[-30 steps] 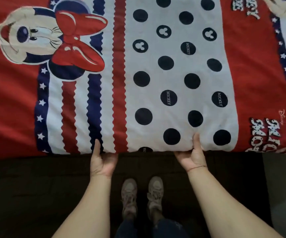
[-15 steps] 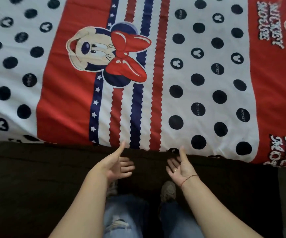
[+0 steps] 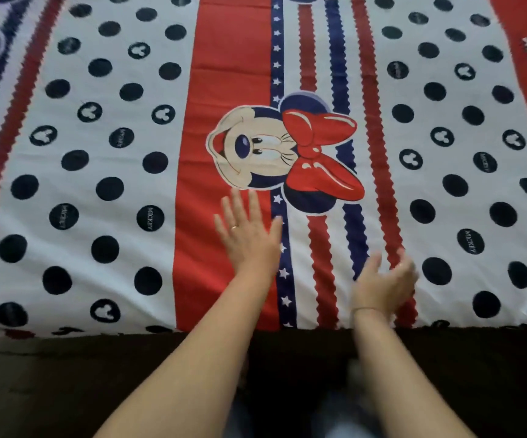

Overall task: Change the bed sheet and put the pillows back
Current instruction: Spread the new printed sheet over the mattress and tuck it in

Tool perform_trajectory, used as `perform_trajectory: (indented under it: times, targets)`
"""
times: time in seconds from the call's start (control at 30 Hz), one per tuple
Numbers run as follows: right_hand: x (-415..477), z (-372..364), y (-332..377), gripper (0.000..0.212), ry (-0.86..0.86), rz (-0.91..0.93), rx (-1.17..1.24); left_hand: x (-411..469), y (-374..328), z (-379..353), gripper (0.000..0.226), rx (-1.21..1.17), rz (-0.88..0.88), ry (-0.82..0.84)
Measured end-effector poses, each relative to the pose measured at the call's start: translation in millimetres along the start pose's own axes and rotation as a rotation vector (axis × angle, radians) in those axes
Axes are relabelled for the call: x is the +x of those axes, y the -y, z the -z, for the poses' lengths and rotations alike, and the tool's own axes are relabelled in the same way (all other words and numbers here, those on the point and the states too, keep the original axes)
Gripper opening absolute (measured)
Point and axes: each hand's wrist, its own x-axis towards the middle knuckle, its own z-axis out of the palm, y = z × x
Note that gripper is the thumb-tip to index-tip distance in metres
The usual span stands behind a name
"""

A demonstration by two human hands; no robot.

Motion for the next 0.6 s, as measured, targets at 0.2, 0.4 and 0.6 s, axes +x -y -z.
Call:
perform_trajectory:
  times: [0.2, 0.4, 0.6]
  targets:
    - [130.1, -11.8, -39.3, 0.084, 0.214, 0.318, -0.647, 45.5, -19.5, -48.9, 0.073, 0.182, -0.331, 0.149]
    - [90.2, -94.5, -19.0, 0.082, 0.226, 0.412, -0.657, 75.5, 75.1, -68.6, 0.077, 0.245, -0.31, -0.015]
    - [-93.8, -188.2, 5.0, 0.074, 0.434, 0.871, -0.677, 61.9, 216.7, -32.2, 0.078, 0.318, -0.013, -0.053]
